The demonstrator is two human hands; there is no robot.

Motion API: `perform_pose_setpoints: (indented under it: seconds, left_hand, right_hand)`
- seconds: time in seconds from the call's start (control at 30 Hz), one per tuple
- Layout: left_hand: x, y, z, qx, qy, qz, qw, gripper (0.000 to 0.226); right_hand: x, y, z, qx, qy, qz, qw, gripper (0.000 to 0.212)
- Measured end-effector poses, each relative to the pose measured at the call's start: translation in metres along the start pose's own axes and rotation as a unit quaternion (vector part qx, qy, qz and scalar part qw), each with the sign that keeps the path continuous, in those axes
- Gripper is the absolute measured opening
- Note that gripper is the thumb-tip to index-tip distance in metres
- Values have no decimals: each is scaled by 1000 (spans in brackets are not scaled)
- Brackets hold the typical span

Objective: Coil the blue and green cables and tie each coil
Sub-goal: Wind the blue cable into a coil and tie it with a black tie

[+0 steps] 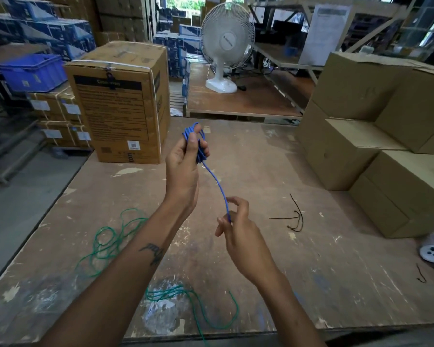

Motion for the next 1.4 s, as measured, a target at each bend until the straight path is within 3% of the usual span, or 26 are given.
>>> perform_pose_setpoints:
  seconds: [0.13, 0.23, 0.33, 0.5, 0.6, 0.73, 0.87, 1.0, 1.13, 1.3, 1.4]
  left_hand:
    - [7, -7, -10, -101, 40, 34, 994, 22]
    - [15, -14, -19, -246, 112, 39, 962, 18]
    - [19, -26, -34, -415, 156, -13, 896, 26]
    - [37, -32, -39, -474, 132, -128, 861, 26]
    - [60, -28, -33, -444, 63, -202, 871, 32]
    - [89, -17, -17, -326, -28, -266, 907, 47]
    - [102, -6, -4, -231, -46, -231, 944, 46]
    - [97, 0, 4, -215, -5, -184, 959, 49]
    - [86, 11, 13, -172, 13, -179, 969, 51]
    - [59, 8, 0, -243, 42, -130, 960, 39]
    - [43, -2, -19, -359, 98, -126, 920, 34]
  right_hand:
    - [18, -6, -18, 119, 32, -14, 992, 8]
    - [24, -13, -30, 250, -2, 72, 966, 12]
    - [29, -28, -42, 285, -88, 176, 938, 8]
    - [15, -83, -50, 319, -157, 222, 908, 20]
    - [-11, -117, -44, 271, -170, 231, 919, 26]
    - [-56, -128, -20, 84, -225, 173, 955, 9]
    - [-73, -96, 14, -13, -180, 110, 977, 19]
    - [-49, -45, 35, -61, -138, 98, 984, 35]
    - [-23, 2, 28, -137, -93, 112, 980, 29]
    - [0, 11, 0, -139, -33, 111, 983, 25]
    - [5, 4, -6, -163, 28, 61, 984, 21]
Point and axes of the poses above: each hand's wrist, its own x-axis away from the middle knuckle, its own y-axis out of the palm, z = x × y, the point moved 1 cm from there along -x, towards the middle knuckle, and after that the axes turned 6 degrees about -z, right-handed, at the moved point
